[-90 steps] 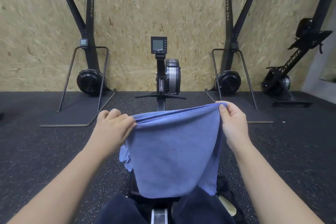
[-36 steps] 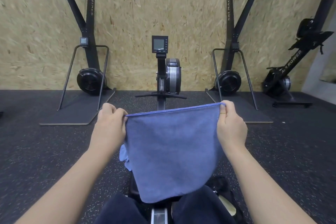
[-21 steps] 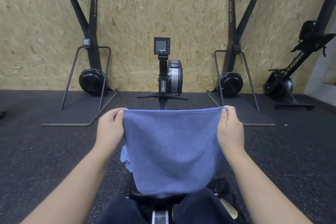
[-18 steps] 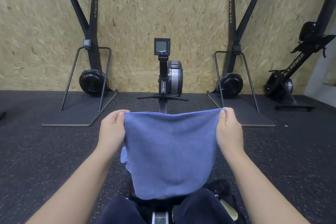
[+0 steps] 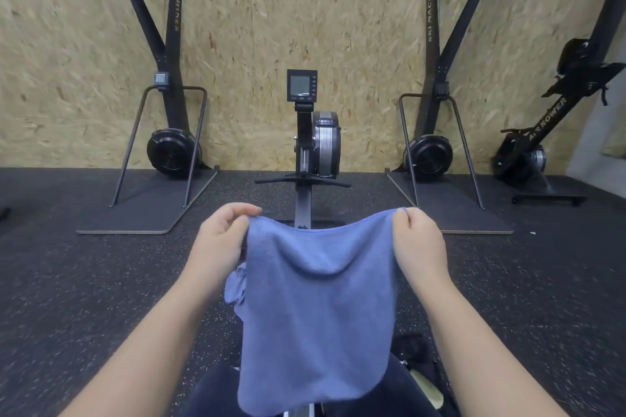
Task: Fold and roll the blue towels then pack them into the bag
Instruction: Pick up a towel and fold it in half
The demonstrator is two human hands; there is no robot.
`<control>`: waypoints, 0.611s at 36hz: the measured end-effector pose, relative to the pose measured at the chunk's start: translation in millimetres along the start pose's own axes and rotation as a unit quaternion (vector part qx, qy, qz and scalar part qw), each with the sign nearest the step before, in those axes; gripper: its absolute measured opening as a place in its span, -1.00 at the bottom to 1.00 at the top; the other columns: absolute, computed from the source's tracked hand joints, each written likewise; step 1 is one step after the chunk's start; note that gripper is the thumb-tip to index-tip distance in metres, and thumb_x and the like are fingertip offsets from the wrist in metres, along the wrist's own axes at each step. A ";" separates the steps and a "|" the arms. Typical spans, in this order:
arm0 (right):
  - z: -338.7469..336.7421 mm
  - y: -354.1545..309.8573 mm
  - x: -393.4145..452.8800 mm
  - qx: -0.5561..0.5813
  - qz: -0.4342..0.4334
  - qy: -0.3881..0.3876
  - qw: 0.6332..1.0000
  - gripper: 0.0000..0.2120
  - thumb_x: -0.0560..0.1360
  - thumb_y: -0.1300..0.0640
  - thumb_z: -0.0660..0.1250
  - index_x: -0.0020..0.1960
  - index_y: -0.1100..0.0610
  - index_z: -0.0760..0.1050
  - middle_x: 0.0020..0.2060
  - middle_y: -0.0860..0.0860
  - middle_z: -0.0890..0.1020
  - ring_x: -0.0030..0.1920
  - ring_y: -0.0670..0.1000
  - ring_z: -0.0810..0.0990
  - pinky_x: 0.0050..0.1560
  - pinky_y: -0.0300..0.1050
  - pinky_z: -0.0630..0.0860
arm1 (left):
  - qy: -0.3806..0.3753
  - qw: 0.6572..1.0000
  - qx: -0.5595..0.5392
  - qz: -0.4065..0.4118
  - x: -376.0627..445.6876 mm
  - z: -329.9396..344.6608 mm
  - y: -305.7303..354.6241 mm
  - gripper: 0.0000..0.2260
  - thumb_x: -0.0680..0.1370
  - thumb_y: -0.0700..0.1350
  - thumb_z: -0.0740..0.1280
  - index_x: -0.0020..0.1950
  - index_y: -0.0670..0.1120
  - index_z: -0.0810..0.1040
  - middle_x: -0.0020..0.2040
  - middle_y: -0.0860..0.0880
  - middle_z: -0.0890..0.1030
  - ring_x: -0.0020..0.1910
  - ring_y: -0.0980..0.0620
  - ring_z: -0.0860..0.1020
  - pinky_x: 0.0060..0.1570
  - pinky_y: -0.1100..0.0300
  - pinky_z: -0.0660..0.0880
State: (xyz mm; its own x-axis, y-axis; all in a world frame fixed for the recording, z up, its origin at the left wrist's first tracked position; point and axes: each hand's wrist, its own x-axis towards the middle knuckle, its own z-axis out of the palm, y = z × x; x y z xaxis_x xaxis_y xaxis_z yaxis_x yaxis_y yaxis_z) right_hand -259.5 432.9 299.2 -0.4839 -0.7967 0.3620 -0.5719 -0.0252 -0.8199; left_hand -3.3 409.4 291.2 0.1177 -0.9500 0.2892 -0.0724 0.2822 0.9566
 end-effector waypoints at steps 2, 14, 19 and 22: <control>-0.8 -8.2 -5.0 0.028 -0.017 -0.011 0.999 -0.69 0.59 0.13 0.07 -0.33 0.12 0.20 -0.40 -0.03 0.36 -0.34 0.02 0.30 -0.33 -0.05 0.23 | -0.032 0.999 -0.036 -0.012 -8.3 4.8 10.6 -0.75 0.58 -0.29 0.19 -0.11 -0.05 0.63 -0.34 -0.01 0.58 -0.39 0.08 0.47 -0.39 0.26 0.44; 6.5 -49.9 -34.3 0.110 -0.133 -0.059 0.983 -0.74 0.62 0.05 0.14 -0.16 0.16 0.43 -0.31 -0.07 0.51 -0.29 -0.10 0.41 -0.24 -0.21 0.35 | -0.150 0.977 0.068 0.136 -42.8 36.8 47.4 -0.81 0.52 -0.20 0.37 -0.16 0.10 0.63 -0.25 0.03 0.66 -0.29 0.16 0.50 -0.20 0.27 0.42; 3.6 -61.1 -43.2 0.129 -0.164 -0.099 0.973 -0.80 0.60 0.08 0.21 -0.14 0.10 0.52 -0.29 -0.06 0.60 -0.27 -0.14 0.50 -0.24 -0.30 0.37 | -0.115 0.967 0.109 0.201 -42.7 46.5 54.8 -0.91 0.49 -0.07 0.41 -0.20 0.07 0.54 -0.14 0.16 0.54 -0.23 0.22 0.50 -0.20 0.29 0.40; -0.1 -63.9 -46.8 0.142 -0.162 -0.136 0.967 -0.82 0.58 0.09 0.26 -0.12 0.07 0.60 -0.27 -0.04 0.65 -0.20 -0.08 0.58 -0.15 -0.20 0.46 | -0.110 0.968 0.124 0.188 -42.7 47.8 56.0 -0.85 0.52 -0.12 0.40 -0.20 0.10 0.53 -0.23 0.26 0.58 -0.27 0.24 0.51 -0.20 0.26 0.41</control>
State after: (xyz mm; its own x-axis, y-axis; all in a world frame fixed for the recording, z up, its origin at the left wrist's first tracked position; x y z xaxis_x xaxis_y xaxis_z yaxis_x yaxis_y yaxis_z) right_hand -200.3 471.8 334.7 -0.0954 -0.8473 0.5225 -0.4417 -0.4344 -0.7850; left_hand -59.7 459.3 330.7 -0.1743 -0.8000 0.5741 -0.3080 0.5981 0.7399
